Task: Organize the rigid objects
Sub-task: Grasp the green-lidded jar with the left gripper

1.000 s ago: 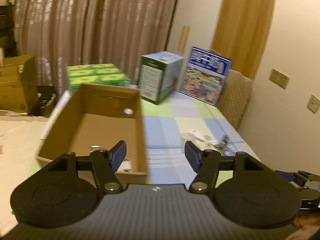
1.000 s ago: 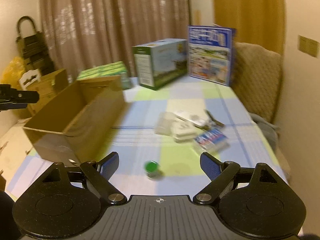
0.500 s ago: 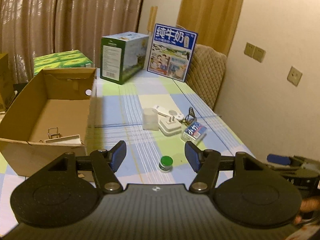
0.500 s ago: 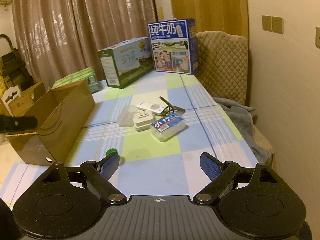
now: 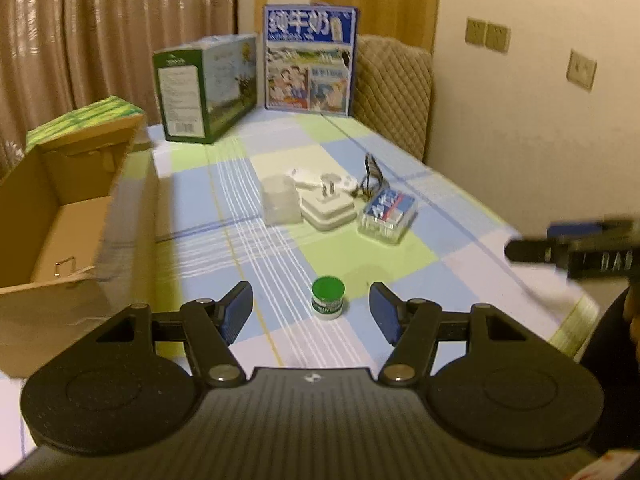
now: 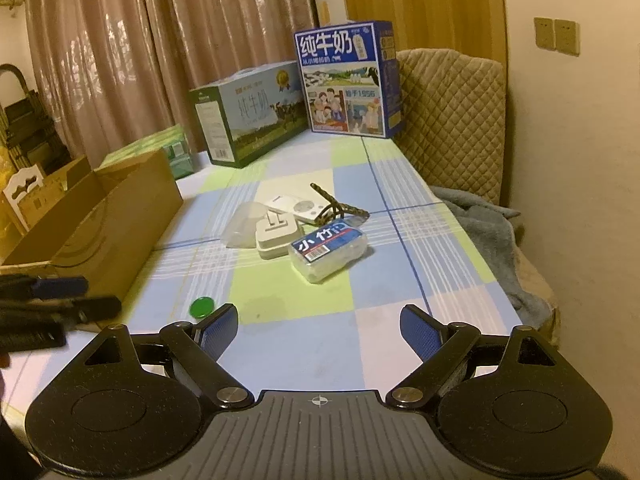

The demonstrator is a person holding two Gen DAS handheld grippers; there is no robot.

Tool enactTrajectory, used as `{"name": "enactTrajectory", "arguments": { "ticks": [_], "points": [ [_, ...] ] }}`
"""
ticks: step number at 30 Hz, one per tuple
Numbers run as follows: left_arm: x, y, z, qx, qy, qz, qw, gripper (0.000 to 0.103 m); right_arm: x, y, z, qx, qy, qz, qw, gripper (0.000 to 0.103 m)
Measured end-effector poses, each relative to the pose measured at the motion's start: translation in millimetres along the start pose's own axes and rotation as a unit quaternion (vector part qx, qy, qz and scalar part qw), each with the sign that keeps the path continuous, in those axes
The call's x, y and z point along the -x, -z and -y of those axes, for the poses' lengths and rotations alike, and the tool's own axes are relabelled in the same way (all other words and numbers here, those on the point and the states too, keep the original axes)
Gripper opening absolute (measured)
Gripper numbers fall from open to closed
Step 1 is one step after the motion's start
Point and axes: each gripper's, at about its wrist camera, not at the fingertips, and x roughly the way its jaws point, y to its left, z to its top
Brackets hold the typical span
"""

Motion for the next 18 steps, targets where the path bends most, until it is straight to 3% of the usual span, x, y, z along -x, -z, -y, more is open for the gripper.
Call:
{"name": "enactTrajectory", "arguments": {
  "ticks": [7,12,14,18],
  "points": [
    [-58.6,19.3,9.0,-0.026,0.006,-0.019,0.9995,0.059,-46.5,-15.2,12.2,0.05,-0.043,-0.032,0.997,0.085],
    [-89.5,21.9,19.1,-0.046,-0.002,-0.028,0.9986,0.058,-78.3,-25.5,22.1,0.091,-0.053,-0.032,0.994,0.086],
    [-100.1,23.3,19.0,-0.045,-0.01,-0.035,0.9983,0.047,-92.1,-27.9,30.3,0.089,-0.042,-0.036,0.994,0.086],
    [-110.8,25.4,11.3,-0.014,-0.003,-0.034,0.9993,0.04,-112.8,-26.8,42.9,0.08,-0.04,-0.046,0.995,0.086]
  ]
}}
